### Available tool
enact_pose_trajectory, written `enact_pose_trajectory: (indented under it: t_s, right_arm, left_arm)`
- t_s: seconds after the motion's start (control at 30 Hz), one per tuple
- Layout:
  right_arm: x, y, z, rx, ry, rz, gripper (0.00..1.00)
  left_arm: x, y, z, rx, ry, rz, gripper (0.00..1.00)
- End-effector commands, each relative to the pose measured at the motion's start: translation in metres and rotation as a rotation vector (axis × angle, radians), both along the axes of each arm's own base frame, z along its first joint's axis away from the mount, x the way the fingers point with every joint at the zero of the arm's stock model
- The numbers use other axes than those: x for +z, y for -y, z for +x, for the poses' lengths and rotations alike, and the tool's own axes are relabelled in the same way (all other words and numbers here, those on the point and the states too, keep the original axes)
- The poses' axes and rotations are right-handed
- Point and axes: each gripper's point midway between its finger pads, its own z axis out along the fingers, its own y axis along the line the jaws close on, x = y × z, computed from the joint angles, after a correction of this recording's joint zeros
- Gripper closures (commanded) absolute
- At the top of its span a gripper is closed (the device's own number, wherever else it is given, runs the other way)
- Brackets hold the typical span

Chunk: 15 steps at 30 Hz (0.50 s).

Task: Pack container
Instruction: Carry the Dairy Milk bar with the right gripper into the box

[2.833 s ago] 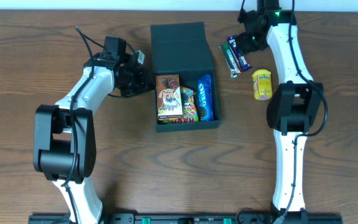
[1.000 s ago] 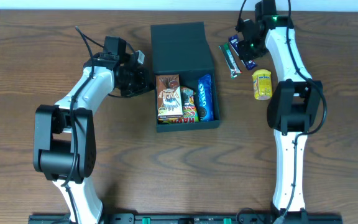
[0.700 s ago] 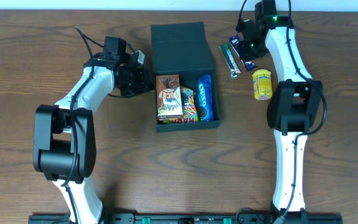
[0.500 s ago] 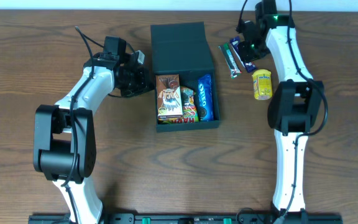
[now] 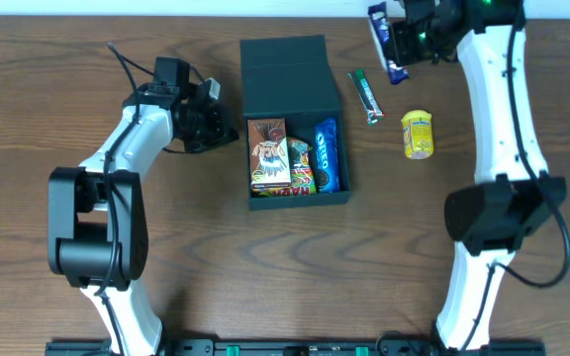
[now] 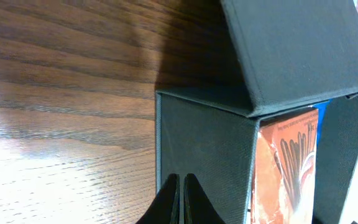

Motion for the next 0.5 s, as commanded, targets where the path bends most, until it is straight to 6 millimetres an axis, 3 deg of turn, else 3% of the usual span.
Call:
enact_pose_trajectory:
  t_s: [0.0, 0.13, 0.47]
  right_arm:
    - [-0.020, -0.046, -0.025, -0.021, -0.148, 0.054, 0.89]
    - [-0.036, -0.086, -0.058, -0.030, -0.275, 0.020, 0.90]
    - [-0.083, -0.107, -0.103, -0.166, -0.486, -0.095, 0.98]
  left_arm:
    - [-0.004, -0.003, -0.002, 0.009, -0.015, -0.005, 0.94]
    - [-0.004, -0.003, -0.002, 0.009, -0.015, -0.006, 0.94]
    - [-0.004, -0.003, -0.004, 0.009, -0.022, -0.005, 0.94]
